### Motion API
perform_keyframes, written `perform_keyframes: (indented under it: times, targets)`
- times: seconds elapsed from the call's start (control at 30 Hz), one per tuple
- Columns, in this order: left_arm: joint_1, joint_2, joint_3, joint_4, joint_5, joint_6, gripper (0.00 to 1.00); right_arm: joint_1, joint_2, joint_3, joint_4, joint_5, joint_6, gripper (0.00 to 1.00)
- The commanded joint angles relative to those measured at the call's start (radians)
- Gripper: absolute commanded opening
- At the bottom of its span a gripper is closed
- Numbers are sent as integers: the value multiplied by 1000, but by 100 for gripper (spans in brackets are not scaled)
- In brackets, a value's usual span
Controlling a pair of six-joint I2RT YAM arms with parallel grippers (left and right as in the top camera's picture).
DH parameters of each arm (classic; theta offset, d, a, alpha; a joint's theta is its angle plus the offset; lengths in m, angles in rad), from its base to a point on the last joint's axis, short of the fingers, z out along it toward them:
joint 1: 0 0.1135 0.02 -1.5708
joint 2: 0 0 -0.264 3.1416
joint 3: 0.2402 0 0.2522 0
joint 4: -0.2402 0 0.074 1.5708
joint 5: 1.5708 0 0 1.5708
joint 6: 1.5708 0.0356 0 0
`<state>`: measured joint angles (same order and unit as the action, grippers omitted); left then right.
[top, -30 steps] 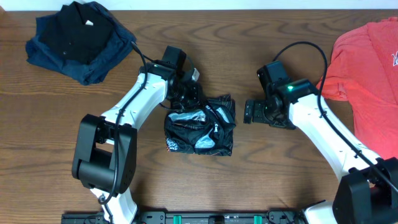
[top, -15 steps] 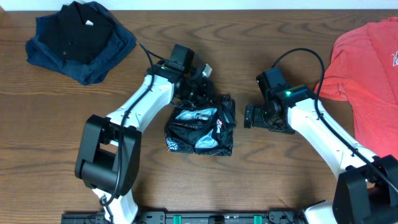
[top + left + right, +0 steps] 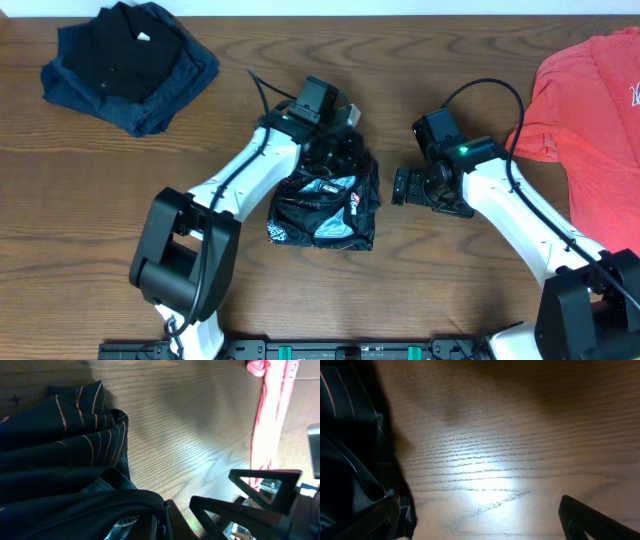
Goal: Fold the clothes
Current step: 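Release the bundle and lift the left gripper away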
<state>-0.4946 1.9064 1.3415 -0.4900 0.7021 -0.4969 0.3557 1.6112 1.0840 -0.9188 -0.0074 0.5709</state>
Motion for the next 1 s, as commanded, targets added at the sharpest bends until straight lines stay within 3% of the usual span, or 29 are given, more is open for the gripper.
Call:
perform_keyframes:
  times: [0.0, 0.07, 0.17, 0.37, 0.5, 0.73, 0.97]
  targets:
    - [-36, -4, 26, 6, -86, -14, 13, -11, 1, -7, -2, 10, 20, 99]
    - [-52, -4, 26, 7, -117, -13, 15, -11, 1, -7, -2, 10, 20, 99]
    - [-66, -4, 26, 10, -128, -2, 50, -11, 1, -7, -12, 10, 29, 99]
    - [-37, -24, 26, -11, -127, 14, 54, -11, 1, -7, -43, 0, 42, 99]
    - [2, -92, 34, -98, -127, 107, 58, -12, 1, -7, -38, 0, 42, 99]
    - [116, -268, 35, -380, -163, 235, 74, -13, 1, -7, -32, 0, 42, 99]
    - [221, -291, 20, -590, -240, 346, 75, -12, 1, -7, -23, -6, 42, 99]
